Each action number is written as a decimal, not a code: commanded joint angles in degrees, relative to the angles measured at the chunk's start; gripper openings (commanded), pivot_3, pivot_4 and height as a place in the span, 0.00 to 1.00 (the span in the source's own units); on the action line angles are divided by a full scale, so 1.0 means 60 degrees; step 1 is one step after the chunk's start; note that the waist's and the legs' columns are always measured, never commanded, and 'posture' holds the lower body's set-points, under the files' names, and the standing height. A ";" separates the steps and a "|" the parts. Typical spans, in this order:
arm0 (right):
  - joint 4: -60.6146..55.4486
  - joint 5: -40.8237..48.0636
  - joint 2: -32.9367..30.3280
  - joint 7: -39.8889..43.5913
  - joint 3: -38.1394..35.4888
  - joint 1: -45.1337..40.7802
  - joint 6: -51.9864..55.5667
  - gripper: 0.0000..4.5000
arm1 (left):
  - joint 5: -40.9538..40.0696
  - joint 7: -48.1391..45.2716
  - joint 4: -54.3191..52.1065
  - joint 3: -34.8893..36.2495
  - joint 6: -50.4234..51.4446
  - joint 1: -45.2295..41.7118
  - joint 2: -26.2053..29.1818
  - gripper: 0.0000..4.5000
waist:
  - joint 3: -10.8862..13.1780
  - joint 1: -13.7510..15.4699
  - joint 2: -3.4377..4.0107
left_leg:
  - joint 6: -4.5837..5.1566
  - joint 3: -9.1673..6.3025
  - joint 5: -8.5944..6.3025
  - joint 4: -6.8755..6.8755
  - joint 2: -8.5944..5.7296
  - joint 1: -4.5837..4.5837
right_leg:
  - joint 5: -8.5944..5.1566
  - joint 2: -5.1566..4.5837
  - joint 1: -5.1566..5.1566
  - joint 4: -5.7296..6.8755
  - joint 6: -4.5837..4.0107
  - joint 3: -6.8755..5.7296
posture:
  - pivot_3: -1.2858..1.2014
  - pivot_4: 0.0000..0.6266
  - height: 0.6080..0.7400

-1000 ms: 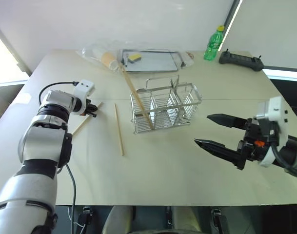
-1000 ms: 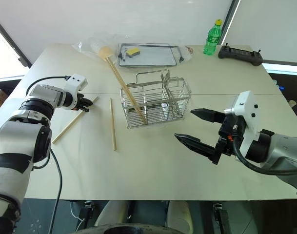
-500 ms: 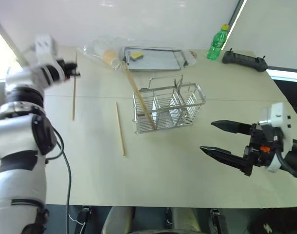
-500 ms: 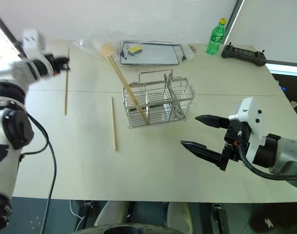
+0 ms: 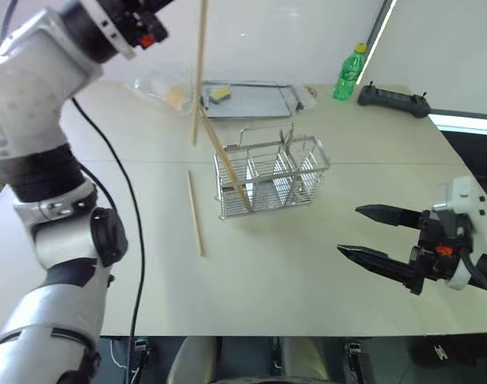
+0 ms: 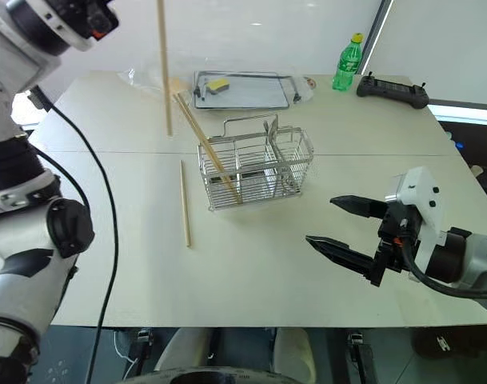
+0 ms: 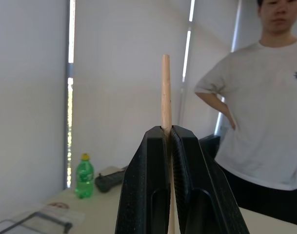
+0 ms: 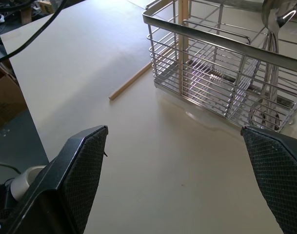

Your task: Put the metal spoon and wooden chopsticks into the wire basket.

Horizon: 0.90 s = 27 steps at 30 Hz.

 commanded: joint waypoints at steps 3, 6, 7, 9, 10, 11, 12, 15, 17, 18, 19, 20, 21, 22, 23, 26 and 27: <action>-0.0120 0.0080 0.0186 -0.0207 -0.0176 -0.0061 -0.0232 1.00 | 0.0192 0.0325 -0.0197 -0.0502 -0.1278 0.0592 -0.0841 0.02 | -0.0006 0.0042 0.0014 | 0.0002 0.0007 0.0001 -0.0001 -0.0003 -0.0005 | 0.0010 0.0000 -0.0005 -0.0002 -0.0015 0.0013 | 0.52 0.24 0.76; -0.0287 -0.0036 0.0282 -0.0178 -0.0204 0.0122 -0.0278 1.00 | 0.0578 0.0480 0.0158 -0.0823 -0.2158 0.0865 -0.1354 0.02 | -0.0005 0.0046 0.0013 | 0.0003 0.0009 0.0002 -0.0001 -0.0008 -0.0028 | 0.0028 0.0002 -0.0023 -0.0007 -0.0033 0.0020 | 0.52 0.24 0.76; -0.0322 -0.0057 0.0328 -0.0188 -0.0198 0.0166 -0.0314 1.00 | 0.0757 0.0458 0.0256 -0.1000 -0.2397 0.0989 -0.1466 0.02 | -0.0005 0.0051 0.0013 | 0.0004 0.0009 0.0001 -0.0001 -0.0009 -0.0034 | 0.0030 0.0002 -0.0026 -0.0011 -0.0029 0.0020 | 0.52 0.24 0.76; -0.0461 -0.0375 0.0527 -0.0198 -0.0067 0.0157 -0.0599 1.00 | 0.1047 0.0340 0.0337 -0.1311 -0.2829 0.1269 -0.1586 0.02 | -0.0007 0.0051 0.0016 | 0.0011 0.0012 -0.0003 -0.0002 -0.0013 -0.0036 | 0.0030 0.0001 -0.0025 -0.0017 -0.0023 0.0022 | 0.52 0.24 0.76; -0.0541 -0.0623 0.0652 -0.0245 0.0058 0.0136 -0.0774 1.00 | 0.1119 0.0303 0.0357 -0.1400 -0.2975 0.1401 -0.1636 0.02 | -0.0007 0.0051 0.0015 | 0.0013 0.0016 -0.0004 -0.0004 -0.0014 -0.0035 | 0.0030 0.0000 -0.0025 -0.0018 -0.0022 0.0026 | 0.52 0.24 0.76; -0.0602 -0.0855 0.0782 -0.0304 0.0191 0.0119 -0.0930 1.00 | 0.1145 0.0312 0.0379 -0.1466 -0.3047 0.1512 -0.1677 0.02 | -0.0006 0.0041 0.0014 | 0.0013 0.0015 -0.0004 -0.0006 -0.0013 -0.0030 | 0.0028 0.0001 -0.0022 -0.0019 -0.0023 0.0025 | 0.52 0.24 0.76; -0.0681 -0.1108 0.0952 -0.0344 0.0360 0.0114 -0.1130 1.00 | 0.1152 0.0339 0.0376 -0.1528 -0.3079 0.1642 -0.1740 0.02 | -0.0006 0.0035 0.0015 | 0.0014 0.0016 -0.0004 -0.0007 -0.0013 -0.0030 | 0.0027 0.0001 -0.0024 -0.0018 -0.0024 0.0026 | 0.52 0.24 0.76; -0.0964 -0.1529 0.1322 -0.0249 0.0715 0.0267 -0.1528 1.00 | 0.1130 0.0392 0.0239 -0.1742 -0.3071 0.2042 -0.1911 0.02 | -0.0006 0.0041 0.0016 | 0.0014 0.0014 -0.0004 -0.0004 -0.0010 -0.0028 | 0.0025 0.0005 -0.0024 -0.0015 -0.0028 0.0026 | 0.52 0.24 0.76; -0.1076 -0.1620 0.1459 -0.0150 0.0844 0.0393 -0.1703 1.00 | 0.1383 0.0358 0.0146 -0.1999 -0.3290 0.2337 -0.1957 0.02 | -0.0006 0.0042 0.0017 | 0.0014 0.0012 -0.0004 -0.0002 -0.0010 -0.0027 | 0.0024 0.0005 -0.0021 -0.0014 -0.0029 0.0026 | 0.52 0.24 0.76; -0.1083 -0.1670 0.1535 -0.0152 0.0897 0.0386 -0.1812 1.00 | 0.1470 0.0403 0.0171 -0.2058 -0.3363 0.2439 -0.1993 0.02 | -0.0006 0.0041 0.0017 | 0.0014 0.0012 -0.0004 -0.0002 -0.0010 -0.0024 | 0.0024 0.0005 -0.0019 -0.0015 -0.0029 0.0026 | 0.52 0.24 0.76; -0.1057 -0.1668 0.1608 -0.0181 0.0944 0.0346 -0.1905 1.00 | 0.1548 0.0439 0.0204 -0.2104 -0.3452 0.2520 -0.2022 0.02 | -0.0006 0.0043 0.0017 | 0.0014 0.0012 -0.0004 -0.0002 -0.0010 -0.0023 | 0.0024 0.0005 -0.0017 -0.0014 -0.0030 0.0027 | 0.52 0.24 0.76; -0.1008 -0.1593 0.1688 -0.0241 0.0981 0.0264 -0.1985 1.00 | 0.1619 0.0464 0.0229 -0.2146 -0.3545 0.2597 -0.2050 0.02 | -0.0006 0.0045 0.0016 | 0.0014 0.0013 -0.0004 -0.0001 -0.0010 -0.0024 | 0.0024 0.0005 -0.0017 -0.0015 -0.0030 0.0028 | 0.52 0.24 0.76; -0.0963 -0.1519 0.1749 -0.0286 0.1011 0.0191 -0.2059 1.00 | 0.1680 0.0492 0.0241 -0.2190 -0.3620 0.2670 -0.2074 0.02 | -0.0006 0.0037 0.0016 | 0.0014 0.0013 -0.0004 0.0001 -0.0010 -0.0026 | 0.0024 0.0004 -0.0018 -0.0016 -0.0030 0.0029 | 0.52 0.24 0.76; -0.0938 -0.1461 0.1797 -0.0291 0.1041 0.0119 -0.2140 1.00 | 0.1814 0.0482 0.0225 -0.2286 -0.3739 0.2776 -0.2072 0.02 | -0.0005 0.0036 0.0016 | 0.0014 0.0014 -0.0004 0.0001 -0.0010 -0.0023 | 0.0024 0.0005 -0.0017 -0.0016 -0.0031 0.0029 | 0.52 0.24 0.76; -0.0917 -0.1407 0.1825 -0.0284 0.1073 0.0068 -0.2188 1.00 | 0.1951 0.0451 0.0205 -0.2393 -0.3888 0.2889 -0.2069 0.02 | -0.0006 0.0042 0.0016 | 0.0014 0.0014 -0.0004 0.0000 -0.0010 -0.0024 | 0.0024 0.0004 -0.0018 -0.0016 -0.0031 0.0029 | 0.52 0.24 0.76; -0.0853 -0.1571 0.1755 -0.0242 0.1258 -0.0013 -0.2219 1.00 | 0.1983 0.0567 0.0220 -0.2450 -0.3943 0.3074 -0.2173 0.02 | -0.0007 0.0046 0.0019 | 0.0014 0.0011 -0.0004 -0.0004 -0.0010 -0.0019 | 0.0023 0.0005 -0.0015 -0.0014 -0.0032 0.0029 | 0.52 0.24 0.76; -0.0828 -0.1654 0.1733 -0.0226 0.1314 -0.0022 -0.2233 1.00 | 0.1944 0.0584 0.0216 -0.2440 -0.3929 0.3096 -0.2203 0.16 | -0.0007 0.0046 0.0018 | 0.0014 0.0010 -0.0004 -0.0003 -0.0010 -0.0020 | 0.0023 0.0006 -0.0016 -0.0014 -0.0032 0.0029 | 0.52 0.24 0.76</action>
